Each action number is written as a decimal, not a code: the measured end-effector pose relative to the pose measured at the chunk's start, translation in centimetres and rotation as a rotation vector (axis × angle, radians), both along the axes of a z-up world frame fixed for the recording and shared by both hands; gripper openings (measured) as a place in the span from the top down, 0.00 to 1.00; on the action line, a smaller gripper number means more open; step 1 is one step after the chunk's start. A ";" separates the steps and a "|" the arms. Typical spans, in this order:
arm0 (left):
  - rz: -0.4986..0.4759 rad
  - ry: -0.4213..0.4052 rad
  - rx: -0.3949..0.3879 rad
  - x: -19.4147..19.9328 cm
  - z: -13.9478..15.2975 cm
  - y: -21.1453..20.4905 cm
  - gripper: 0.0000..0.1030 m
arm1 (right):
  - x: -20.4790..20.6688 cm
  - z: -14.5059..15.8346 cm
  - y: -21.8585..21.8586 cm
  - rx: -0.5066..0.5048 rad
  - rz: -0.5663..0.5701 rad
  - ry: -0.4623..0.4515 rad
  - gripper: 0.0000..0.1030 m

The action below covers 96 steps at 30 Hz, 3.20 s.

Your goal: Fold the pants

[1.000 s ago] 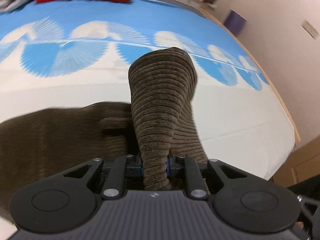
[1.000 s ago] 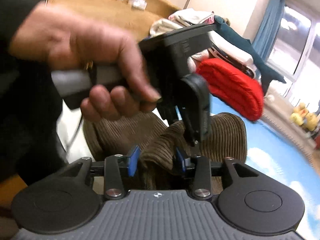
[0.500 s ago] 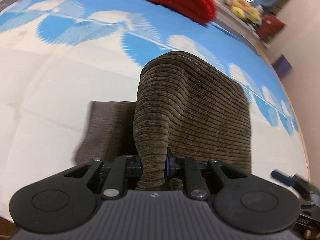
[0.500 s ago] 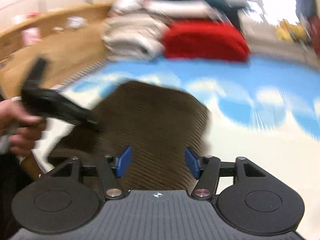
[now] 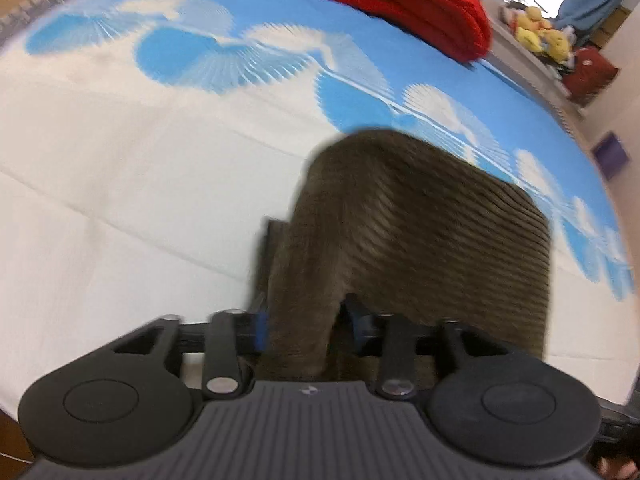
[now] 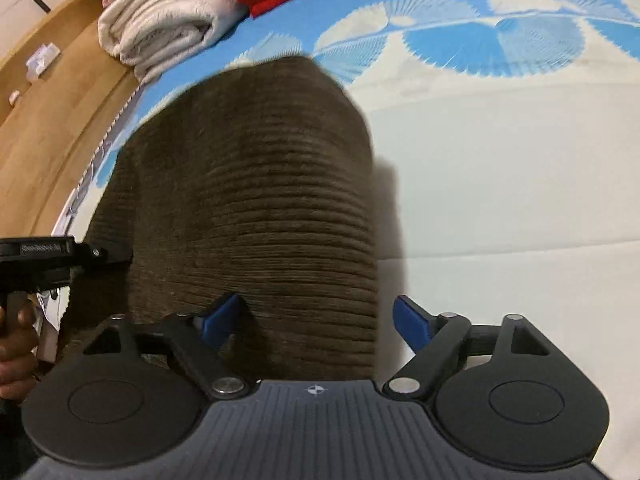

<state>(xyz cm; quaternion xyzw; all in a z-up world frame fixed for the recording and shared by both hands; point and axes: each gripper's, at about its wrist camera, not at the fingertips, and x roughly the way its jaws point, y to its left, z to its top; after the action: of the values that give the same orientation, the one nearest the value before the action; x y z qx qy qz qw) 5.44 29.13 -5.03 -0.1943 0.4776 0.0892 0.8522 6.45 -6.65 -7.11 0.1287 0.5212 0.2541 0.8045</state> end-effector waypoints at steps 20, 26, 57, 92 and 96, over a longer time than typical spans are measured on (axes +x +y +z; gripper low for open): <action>0.036 0.123 -0.063 3.4 -3.2 -1.4 0.38 | 1.0 1.8 3.8 -0.034 0.079 -0.118 0.63; 0.015 0.051 -0.207 5.7 -2.3 -5.2 0.63 | 1.3 6.6 1.4 -0.079 0.073 -0.264 0.67; -0.761 0.169 0.100 8.8 -4.8 -26.2 0.62 | 4.0 1.7 -17.2 -0.483 0.403 -0.167 0.50; -0.244 -0.107 -0.187 20.0 -2.6 -18.6 0.54 | 15.4 4.1 -18.8 -0.341 -0.337 -0.292 0.48; -0.205 -0.267 0.045 18.0 1.1 -18.7 0.57 | 16.8 2.5 -17.5 -0.428 -0.337 -0.277 0.44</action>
<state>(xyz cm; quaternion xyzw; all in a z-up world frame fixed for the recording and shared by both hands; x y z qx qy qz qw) 23.41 10.46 -3.89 -0.1356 0.3755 -0.0141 0.9167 23.23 -24.18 -4.66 0.0052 0.4192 0.0166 0.9077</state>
